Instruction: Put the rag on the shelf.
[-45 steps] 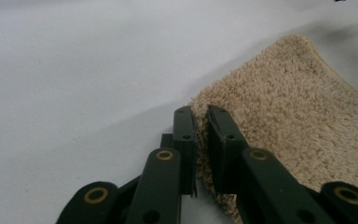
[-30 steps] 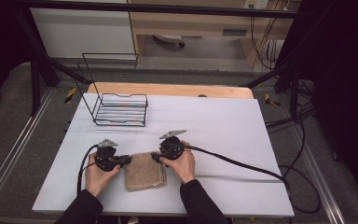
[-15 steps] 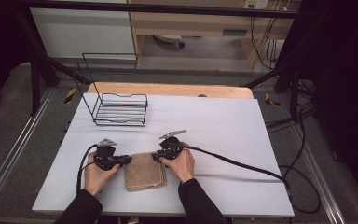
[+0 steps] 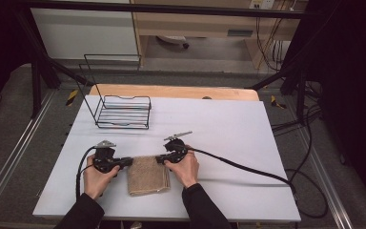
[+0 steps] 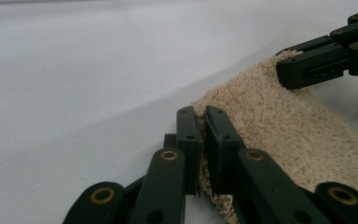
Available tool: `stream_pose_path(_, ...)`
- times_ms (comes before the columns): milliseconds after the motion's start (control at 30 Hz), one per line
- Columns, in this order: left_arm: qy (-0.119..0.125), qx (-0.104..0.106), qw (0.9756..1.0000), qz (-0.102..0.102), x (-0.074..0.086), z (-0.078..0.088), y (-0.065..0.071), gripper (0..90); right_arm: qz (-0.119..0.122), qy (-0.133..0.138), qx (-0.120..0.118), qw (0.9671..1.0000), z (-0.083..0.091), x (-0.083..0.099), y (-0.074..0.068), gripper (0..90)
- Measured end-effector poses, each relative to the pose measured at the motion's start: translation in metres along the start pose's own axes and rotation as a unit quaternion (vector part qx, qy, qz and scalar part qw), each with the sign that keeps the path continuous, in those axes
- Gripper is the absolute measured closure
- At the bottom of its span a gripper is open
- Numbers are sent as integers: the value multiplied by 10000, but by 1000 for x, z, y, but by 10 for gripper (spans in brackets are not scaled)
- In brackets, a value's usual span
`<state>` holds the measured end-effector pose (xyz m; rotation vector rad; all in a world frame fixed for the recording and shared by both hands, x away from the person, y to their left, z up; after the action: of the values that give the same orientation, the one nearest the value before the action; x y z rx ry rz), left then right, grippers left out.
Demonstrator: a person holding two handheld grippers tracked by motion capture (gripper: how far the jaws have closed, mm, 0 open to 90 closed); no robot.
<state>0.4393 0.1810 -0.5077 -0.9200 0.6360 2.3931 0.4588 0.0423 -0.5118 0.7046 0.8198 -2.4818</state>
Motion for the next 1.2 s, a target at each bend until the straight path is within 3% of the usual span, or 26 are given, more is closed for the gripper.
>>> stream_pose_path(367,291,-53,9992,-280,-12,18,10,846,250,419,-125,9987,23,-9,-14,832)
stream_pose_path(633,536,-95,9973,-483,-24,33,19,846,456,830,-252,9952,43,-16,-26,832)
stream_pose_path(1200,1129,-128,9898,-859,-50,63,37,847,631,1447,-411,9866,77,-33,-39,833)
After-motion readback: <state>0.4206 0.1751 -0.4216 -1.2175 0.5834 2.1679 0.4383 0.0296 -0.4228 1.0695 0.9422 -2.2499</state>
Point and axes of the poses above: each handheld gripper's, and its own axes: z roughly backward along the jaws, x roughly out of its underside, y roughly to its right, the point moved 10 cm from there along -z, roughly forward along the jaws, and after that the axes turned 6 degrees about -z, right-handed, at the moved point
